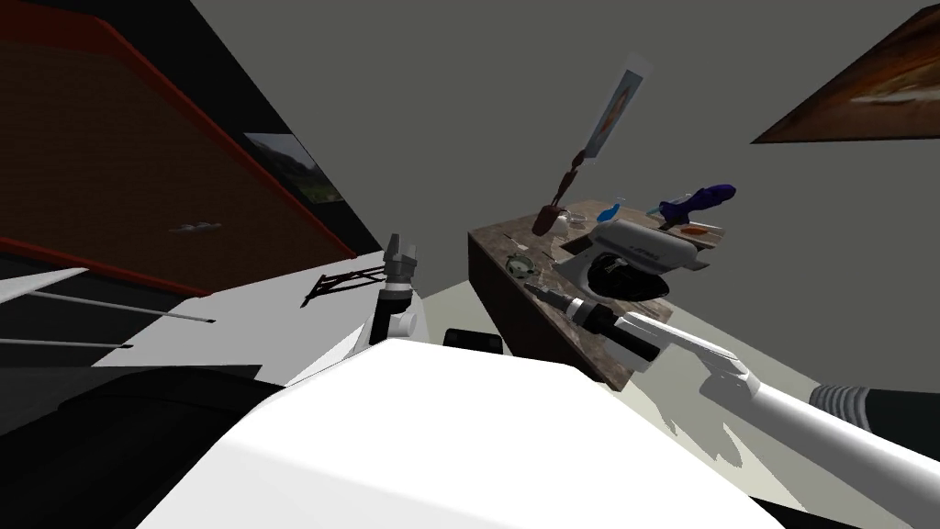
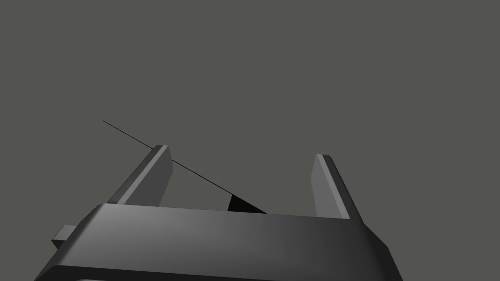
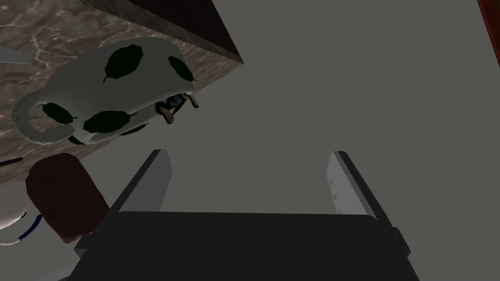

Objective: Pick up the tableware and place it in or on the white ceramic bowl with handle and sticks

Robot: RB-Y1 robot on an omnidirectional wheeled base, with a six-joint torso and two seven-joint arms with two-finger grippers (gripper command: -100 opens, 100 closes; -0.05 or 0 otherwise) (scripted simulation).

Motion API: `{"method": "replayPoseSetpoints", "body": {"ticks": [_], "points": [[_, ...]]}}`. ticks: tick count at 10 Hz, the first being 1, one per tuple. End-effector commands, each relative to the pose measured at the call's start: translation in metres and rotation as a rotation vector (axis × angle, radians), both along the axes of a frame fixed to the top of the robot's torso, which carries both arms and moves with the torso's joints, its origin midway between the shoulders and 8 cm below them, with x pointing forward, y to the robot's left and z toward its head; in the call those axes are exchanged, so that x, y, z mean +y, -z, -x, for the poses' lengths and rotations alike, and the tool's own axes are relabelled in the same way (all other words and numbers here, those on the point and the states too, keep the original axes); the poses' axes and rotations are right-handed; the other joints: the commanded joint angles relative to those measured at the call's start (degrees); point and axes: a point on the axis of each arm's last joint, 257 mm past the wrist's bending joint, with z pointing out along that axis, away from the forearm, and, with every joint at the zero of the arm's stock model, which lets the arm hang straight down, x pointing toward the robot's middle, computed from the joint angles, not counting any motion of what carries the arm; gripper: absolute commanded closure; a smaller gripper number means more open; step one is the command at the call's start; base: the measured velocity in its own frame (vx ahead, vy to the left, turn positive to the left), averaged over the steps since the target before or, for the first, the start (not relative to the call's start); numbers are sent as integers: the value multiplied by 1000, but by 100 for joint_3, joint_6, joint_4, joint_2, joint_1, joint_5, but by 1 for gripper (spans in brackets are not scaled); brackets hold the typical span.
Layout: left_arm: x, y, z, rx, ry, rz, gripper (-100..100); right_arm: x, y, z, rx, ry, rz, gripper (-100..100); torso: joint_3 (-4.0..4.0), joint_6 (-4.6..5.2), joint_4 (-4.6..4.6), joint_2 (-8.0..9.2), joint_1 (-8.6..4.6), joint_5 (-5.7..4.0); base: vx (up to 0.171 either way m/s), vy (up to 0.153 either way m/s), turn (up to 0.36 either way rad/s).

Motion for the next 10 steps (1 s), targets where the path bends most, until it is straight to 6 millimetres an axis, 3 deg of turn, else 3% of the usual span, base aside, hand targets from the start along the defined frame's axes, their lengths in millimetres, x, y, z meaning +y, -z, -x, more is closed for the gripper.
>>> {"method": "replayPoseSetpoints", "body": {"ticks": [1,3,6,7,8,10], "points": [[0,0,0,0,0,0,0,-12,9,1,16,-3,48,-100,0,0,0,0,0,0,15,-37,140],[0,0,0,0,0,0,0,-43,43,18,79,-6,175,-100,-1,0,0,-2,4,1,27,-41,231],[0,0,0,0,0,0,0,-66,57,29,112,-15,263,-100,1,3,1,1,3,1,14,-34,111],[0,0,0,0,0,0,0,-84,70,39,144,-20,327,-100,2,5,1,4,7,1,10,-24,159],[0,0,0,0,0,0,0,-84,70,39,144,-20,327,-100,2,2,1,3,9,2,11,-26,83],[0,0,0,0,0,0,0,-119,92,62,205,-31,439,-100,2,2,1,3,8,1,8,-33,189]]}}
